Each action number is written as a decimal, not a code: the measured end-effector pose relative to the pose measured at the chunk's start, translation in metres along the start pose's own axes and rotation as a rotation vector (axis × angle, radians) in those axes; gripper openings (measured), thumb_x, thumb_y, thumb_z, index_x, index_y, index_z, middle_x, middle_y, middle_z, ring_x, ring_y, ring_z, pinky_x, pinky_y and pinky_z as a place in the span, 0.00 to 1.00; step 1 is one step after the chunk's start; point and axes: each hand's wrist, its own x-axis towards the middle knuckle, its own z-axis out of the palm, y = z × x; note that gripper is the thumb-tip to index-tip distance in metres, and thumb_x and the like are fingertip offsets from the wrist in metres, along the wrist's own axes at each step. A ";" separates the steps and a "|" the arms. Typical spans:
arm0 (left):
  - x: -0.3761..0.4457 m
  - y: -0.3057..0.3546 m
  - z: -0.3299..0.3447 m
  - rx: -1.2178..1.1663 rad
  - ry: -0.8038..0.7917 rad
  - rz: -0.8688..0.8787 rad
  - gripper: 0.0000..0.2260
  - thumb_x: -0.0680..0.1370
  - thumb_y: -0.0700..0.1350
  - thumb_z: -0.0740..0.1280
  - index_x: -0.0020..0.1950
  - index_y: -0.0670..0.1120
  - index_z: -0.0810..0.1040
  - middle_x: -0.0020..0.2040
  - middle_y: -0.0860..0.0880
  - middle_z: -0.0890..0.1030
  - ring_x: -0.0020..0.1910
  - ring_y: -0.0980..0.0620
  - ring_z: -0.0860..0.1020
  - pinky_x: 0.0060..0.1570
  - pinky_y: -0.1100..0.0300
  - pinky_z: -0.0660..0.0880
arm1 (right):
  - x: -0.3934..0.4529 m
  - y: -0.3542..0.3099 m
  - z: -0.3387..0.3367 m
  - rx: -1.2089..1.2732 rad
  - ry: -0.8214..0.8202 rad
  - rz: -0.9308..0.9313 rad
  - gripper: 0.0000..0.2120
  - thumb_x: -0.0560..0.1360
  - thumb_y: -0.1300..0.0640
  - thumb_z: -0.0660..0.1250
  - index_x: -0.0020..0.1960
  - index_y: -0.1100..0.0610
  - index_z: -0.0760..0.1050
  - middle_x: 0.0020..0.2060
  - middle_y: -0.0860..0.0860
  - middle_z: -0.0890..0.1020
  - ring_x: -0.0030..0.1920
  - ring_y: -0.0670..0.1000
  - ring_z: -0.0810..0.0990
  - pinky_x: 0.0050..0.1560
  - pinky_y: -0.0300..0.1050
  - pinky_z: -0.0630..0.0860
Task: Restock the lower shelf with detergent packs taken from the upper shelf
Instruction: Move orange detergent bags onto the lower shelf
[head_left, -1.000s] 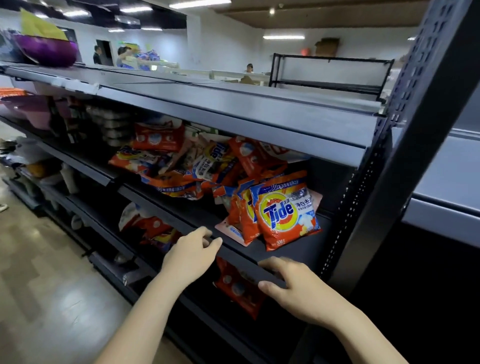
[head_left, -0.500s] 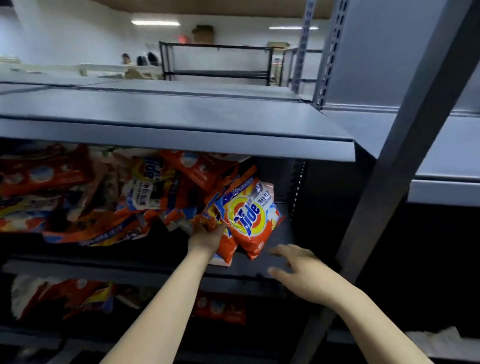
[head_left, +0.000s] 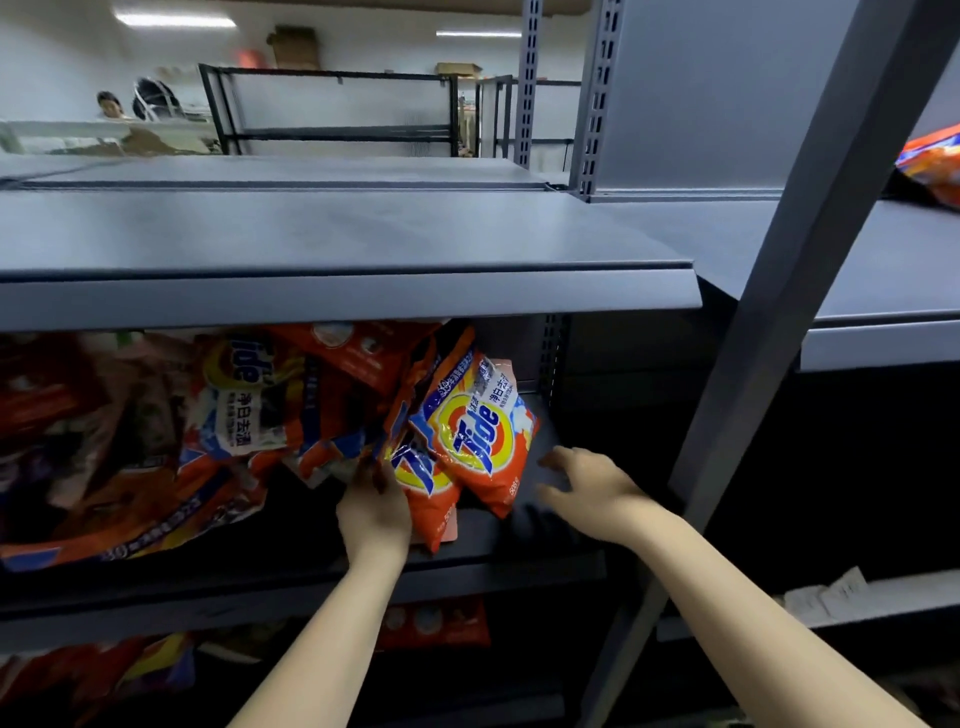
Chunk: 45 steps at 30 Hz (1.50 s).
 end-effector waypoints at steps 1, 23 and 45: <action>0.000 -0.001 -0.005 -0.042 0.027 -0.011 0.18 0.83 0.51 0.53 0.64 0.42 0.74 0.56 0.39 0.79 0.57 0.37 0.76 0.47 0.57 0.67 | 0.005 -0.001 0.002 0.014 0.015 -0.001 0.19 0.77 0.49 0.63 0.66 0.51 0.70 0.62 0.51 0.75 0.60 0.51 0.75 0.55 0.43 0.74; 0.027 -0.039 -0.056 -0.361 0.271 0.010 0.20 0.82 0.51 0.58 0.74 0.51 0.67 0.69 0.46 0.73 0.68 0.44 0.71 0.64 0.55 0.65 | 0.142 -0.017 0.061 0.290 0.045 0.189 0.55 0.63 0.49 0.77 0.78 0.55 0.45 0.76 0.55 0.55 0.76 0.57 0.50 0.75 0.61 0.49; 0.024 -0.036 -0.085 -0.221 0.332 -0.061 0.16 0.83 0.47 0.56 0.64 0.39 0.74 0.59 0.35 0.77 0.59 0.35 0.75 0.59 0.47 0.69 | 0.103 -0.005 0.040 0.253 -0.066 0.307 0.22 0.72 0.50 0.71 0.63 0.59 0.75 0.59 0.56 0.79 0.59 0.56 0.77 0.61 0.49 0.74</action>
